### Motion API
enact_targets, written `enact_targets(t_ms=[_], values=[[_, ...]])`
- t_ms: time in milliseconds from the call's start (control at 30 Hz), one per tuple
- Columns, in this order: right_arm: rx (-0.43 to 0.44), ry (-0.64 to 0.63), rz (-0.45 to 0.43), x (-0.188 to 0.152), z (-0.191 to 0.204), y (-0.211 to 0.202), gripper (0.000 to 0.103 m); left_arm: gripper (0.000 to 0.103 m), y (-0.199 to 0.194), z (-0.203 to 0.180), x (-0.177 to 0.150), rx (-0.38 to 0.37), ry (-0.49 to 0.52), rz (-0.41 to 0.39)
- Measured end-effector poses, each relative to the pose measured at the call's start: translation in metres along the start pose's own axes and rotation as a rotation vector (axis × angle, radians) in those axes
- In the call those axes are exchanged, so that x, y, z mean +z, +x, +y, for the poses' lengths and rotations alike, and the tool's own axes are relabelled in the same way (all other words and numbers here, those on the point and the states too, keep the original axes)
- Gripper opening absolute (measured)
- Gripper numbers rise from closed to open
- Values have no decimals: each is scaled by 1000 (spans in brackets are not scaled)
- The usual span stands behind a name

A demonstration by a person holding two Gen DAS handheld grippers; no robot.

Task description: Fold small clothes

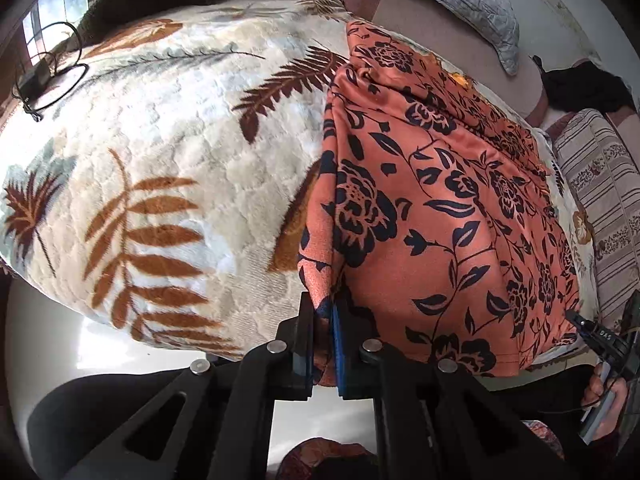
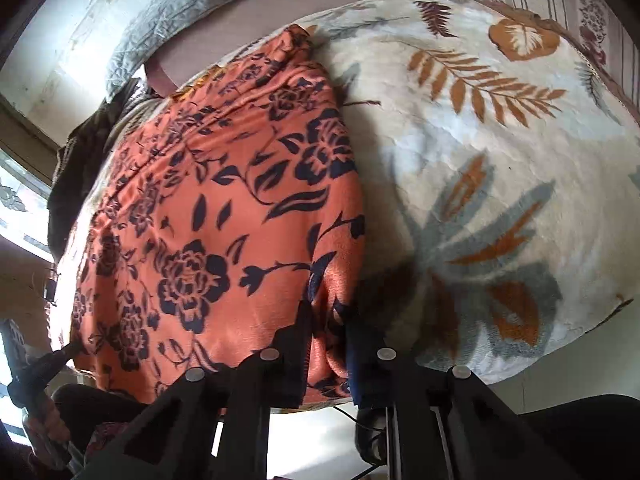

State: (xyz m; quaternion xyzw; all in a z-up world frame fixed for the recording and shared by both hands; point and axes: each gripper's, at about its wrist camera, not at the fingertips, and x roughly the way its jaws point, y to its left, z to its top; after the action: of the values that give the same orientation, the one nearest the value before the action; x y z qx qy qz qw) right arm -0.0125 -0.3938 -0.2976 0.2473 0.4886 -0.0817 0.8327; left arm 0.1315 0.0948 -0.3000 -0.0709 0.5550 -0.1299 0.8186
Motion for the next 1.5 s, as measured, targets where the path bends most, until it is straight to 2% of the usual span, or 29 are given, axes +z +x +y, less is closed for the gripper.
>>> enact_targets(t_ms=[67,167,267,300,333,367,400,433,500,567,600,633,667,700,767,867,933,1133,1267,1367,1500], values=[[13,-16,-26,2,4,-10,13,8,-8,12,5,47,-5,-11],[8,-3,-14,5,-3,-12,16,7,-17,32,8,16,-64,-1],[2,53,17,4,-15,-5,21,7,-20,30,5,14,-40,0],[3,67,23,4,-17,-2,23,14,-19,30,5,7,-50,5],[2,74,27,4,-19,0,31,33,-18,30,6,-15,-56,19],[-5,77,30,3,-19,3,49,48,-13,27,8,-26,-63,28],[-8,82,29,3,-20,4,64,76,-12,28,7,-17,-73,27],[-1,89,18,2,-20,4,78,83,-13,27,7,-10,-79,18],[0,68,15,1,-17,8,78,83,-9,25,8,-25,-61,28],[-36,31,30,0,-10,15,75,83,2,19,10,-35,-35,52],[-65,14,27,-1,-6,17,72,82,8,16,9,-22,-22,72],[-98,-14,23,-2,-2,18,56,65,15,13,8,-10,-10,91],[-128,-52,23,-3,3,18,26,48,22,9,6,-8,3,113],[-119,-77,29,-3,7,16,17,20,26,6,4,0,12,136],[-91,-87,34,-2,12,9,10,8,23,1,2,1,40,111],[2,-72,7,4,17,-9,10,6,10,-5,6,-61,59,75],[65,-70,-32,11,22,-26,10,6,-3,-2,13,-146,39,46],[240,-3,-133,44,33,-64,10,6,-44,1,50,-290,3,-58],[321,57,-187,83,40,-72,9,6,-65,-4,97,-324,3,-106],[364,104,-236,119,44,-74,9,6,-76,-12,137,-323,11,-151],[401,180,-303,169,47,-64,9,6,-71,-21,197,-325,-6,-186]])
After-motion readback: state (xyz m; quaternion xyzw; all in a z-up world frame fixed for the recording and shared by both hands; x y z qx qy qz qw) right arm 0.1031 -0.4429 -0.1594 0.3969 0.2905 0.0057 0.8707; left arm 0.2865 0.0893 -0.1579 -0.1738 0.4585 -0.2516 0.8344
